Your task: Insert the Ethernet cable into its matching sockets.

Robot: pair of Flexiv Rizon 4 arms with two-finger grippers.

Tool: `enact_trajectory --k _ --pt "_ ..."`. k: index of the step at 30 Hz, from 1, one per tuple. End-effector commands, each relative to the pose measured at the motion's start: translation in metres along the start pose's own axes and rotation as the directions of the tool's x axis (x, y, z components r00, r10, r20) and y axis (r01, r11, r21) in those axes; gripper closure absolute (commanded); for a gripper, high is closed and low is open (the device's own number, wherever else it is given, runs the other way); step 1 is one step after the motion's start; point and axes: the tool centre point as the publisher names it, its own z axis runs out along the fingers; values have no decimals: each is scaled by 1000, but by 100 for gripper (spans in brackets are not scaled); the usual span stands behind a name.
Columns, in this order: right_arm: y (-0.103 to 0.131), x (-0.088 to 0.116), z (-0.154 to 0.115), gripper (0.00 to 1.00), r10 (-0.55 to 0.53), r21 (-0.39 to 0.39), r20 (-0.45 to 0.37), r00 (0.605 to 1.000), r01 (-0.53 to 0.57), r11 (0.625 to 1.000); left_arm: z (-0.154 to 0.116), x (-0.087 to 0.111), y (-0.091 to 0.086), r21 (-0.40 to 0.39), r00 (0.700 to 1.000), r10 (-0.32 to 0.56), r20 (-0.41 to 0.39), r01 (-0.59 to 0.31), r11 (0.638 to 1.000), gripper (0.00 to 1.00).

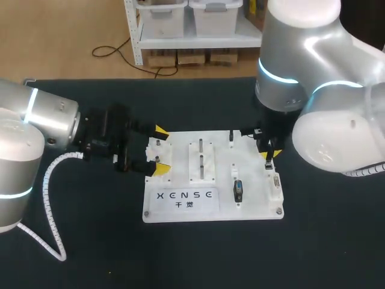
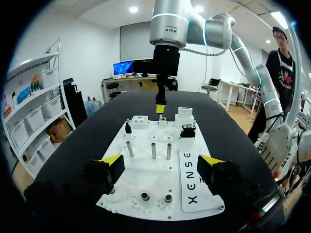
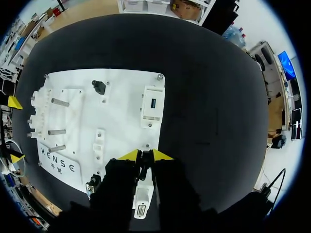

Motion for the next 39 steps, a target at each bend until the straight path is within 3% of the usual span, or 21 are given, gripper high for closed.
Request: enact_trajectory --k 1,39 --pt "0 -1 0 100 1 1 -1 1000 -1 1000 0 2 0 -2 1000 3 6 -3 1000 0" --pt "1 4 1 100 5 -6 -22 1000 -5 1000 0 2 0 -2 1000 3 6 -3 1000 0"
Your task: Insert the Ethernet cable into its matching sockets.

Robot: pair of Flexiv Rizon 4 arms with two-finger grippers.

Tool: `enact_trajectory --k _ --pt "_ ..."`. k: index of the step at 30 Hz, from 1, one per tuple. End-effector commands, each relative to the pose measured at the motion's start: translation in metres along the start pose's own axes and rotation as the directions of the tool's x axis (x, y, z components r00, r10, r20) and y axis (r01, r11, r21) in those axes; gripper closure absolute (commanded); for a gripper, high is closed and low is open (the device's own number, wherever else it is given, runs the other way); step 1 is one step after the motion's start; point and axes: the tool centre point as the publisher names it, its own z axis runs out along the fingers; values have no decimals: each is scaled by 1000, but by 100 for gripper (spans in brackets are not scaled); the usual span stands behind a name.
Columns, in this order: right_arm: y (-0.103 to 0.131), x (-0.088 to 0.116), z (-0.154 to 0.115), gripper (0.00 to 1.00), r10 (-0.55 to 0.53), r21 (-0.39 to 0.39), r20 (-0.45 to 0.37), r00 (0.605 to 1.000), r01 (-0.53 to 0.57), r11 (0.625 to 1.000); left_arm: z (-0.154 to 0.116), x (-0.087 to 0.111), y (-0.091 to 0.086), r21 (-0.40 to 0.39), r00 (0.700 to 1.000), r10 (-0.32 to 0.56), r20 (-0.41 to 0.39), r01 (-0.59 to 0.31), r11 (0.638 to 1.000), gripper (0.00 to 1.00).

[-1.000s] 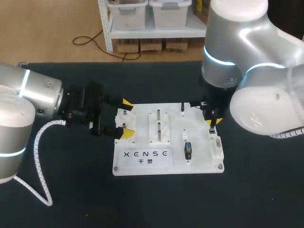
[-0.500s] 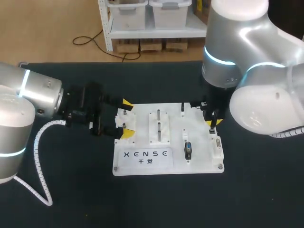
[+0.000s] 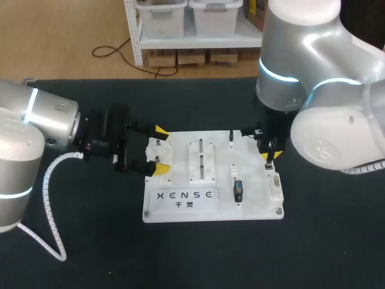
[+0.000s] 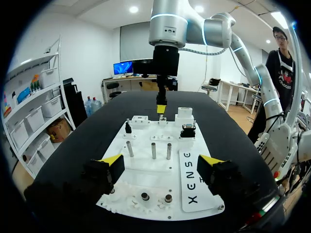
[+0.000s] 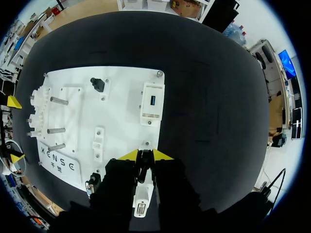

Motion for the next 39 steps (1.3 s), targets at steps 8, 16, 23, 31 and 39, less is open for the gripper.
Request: enact_trajectory --k 8,16,23,31,39 --pt "2 1 -1 100 -1 0 -1 1000 1 1000 0 2 0 -2 1000 3 6 -3 1000 0" --pt "-2 2 3 100 -5 8 1 1000 5 1000 0 2 0 -2 1000 3 6 -3 1000 0" --pt "-2 3 5 100 -9 8 -1 1000 9 1000 0 2 0 -2 1000 3 6 -3 1000 0" --pt "0 4 14 100 -14 6 -8 1000 14 1000 0 2 0 -2 1000 3 6 -3 1000 0" --pt "0 5 18 100 -19 13 -9 1000 19 1000 0 2 0 -2 1000 3 6 -3 1000 0"
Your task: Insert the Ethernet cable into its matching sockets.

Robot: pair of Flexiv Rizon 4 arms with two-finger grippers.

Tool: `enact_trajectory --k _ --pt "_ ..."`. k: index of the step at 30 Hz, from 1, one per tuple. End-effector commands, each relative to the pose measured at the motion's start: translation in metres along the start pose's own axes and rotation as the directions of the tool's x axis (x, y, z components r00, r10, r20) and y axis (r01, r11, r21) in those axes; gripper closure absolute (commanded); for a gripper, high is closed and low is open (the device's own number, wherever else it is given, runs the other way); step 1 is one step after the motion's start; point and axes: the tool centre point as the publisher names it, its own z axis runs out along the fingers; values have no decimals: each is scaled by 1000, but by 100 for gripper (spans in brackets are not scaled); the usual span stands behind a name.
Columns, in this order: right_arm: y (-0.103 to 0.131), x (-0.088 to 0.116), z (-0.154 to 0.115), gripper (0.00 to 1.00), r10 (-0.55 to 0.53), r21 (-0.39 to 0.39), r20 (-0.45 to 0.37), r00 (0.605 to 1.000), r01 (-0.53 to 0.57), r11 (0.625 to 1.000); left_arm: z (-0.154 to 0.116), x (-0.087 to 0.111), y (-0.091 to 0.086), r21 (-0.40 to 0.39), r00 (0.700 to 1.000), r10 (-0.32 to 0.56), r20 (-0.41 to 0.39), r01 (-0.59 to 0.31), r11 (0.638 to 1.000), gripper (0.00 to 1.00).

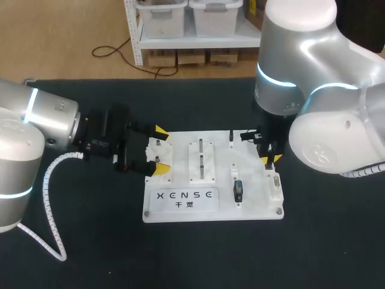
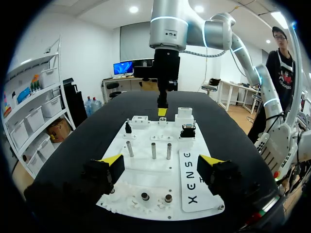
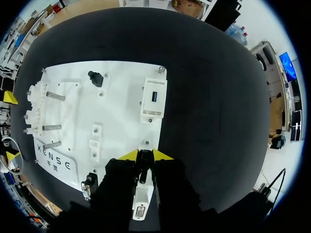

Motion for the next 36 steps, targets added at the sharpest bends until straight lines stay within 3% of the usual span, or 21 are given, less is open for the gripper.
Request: enact_trajectory --k 1,15,21,22,23,36 --pt "1 1 9 100 -1 3 2 1000 1 1000 0 2 0 -2 1000 3 6 -3 1000 0" --pt "-1 1 20 100 -3 28 -7 1000 3 1000 0 2 0 -2 1000 3 6 -3 1000 0" --pt "-4 -4 12 100 6 14 27 1000 -7 1000 0 2 0 -2 1000 3 6 -3 1000 0" --pt "-5 -4 9 54 13 7 33 999 -13 1000 0 2 0 -2 1000 3 6 -3 1000 0" --pt "-5 -5 5 0 17 -4 39 999 -16 1000 0 2 0 -2 1000 3 6 -3 1000 0" --pt "-5 -6 1 0 19 -17 48 999 -18 1000 0 2 0 -2 1000 3 6 -3 1000 0"
